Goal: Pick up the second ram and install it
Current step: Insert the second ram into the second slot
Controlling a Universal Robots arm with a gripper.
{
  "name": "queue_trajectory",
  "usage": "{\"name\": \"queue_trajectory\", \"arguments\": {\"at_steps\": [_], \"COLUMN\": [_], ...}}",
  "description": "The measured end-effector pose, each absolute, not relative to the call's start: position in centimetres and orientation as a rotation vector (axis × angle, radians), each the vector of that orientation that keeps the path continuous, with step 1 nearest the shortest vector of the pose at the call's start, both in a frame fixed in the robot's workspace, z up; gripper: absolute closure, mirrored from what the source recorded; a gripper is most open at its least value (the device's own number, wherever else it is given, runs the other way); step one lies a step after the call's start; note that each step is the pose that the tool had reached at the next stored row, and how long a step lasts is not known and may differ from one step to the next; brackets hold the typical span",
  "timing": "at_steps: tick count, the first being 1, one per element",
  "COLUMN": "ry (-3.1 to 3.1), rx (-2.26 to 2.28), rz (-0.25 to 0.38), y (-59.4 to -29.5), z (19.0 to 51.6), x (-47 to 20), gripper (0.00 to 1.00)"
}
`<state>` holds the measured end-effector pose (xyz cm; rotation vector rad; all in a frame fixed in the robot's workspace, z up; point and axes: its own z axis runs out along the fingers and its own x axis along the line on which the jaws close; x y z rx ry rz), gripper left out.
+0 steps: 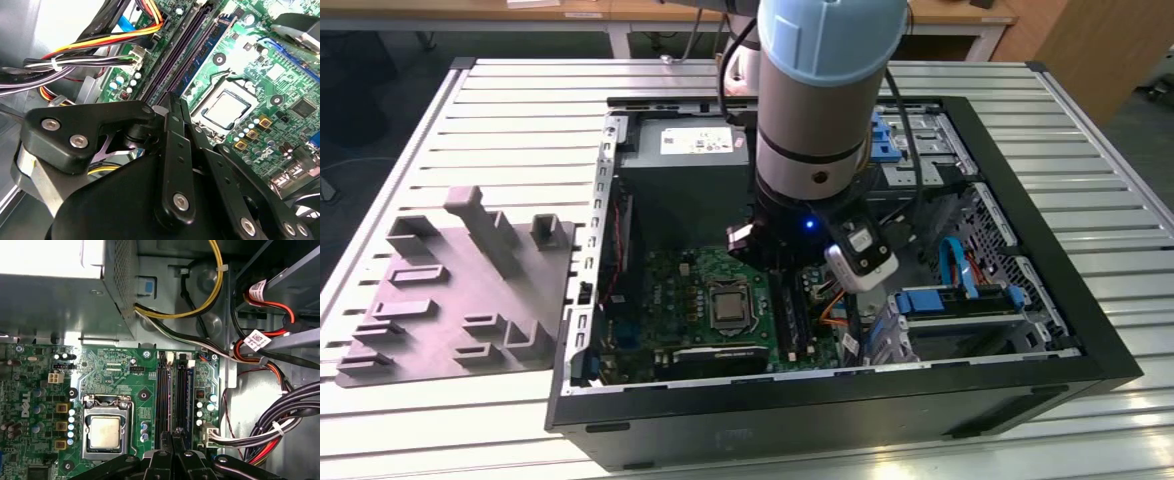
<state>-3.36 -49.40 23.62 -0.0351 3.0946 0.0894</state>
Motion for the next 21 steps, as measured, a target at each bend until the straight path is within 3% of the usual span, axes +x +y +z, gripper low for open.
{"name": "queue_trajectory", "arguments": {"at_steps": [21], "ry": [3.093], "rx": [-0.032], "rz": [0.109], "y": [-49.36], "z": [23.14], "x": [-3.59], "gripper": [0.88]}}
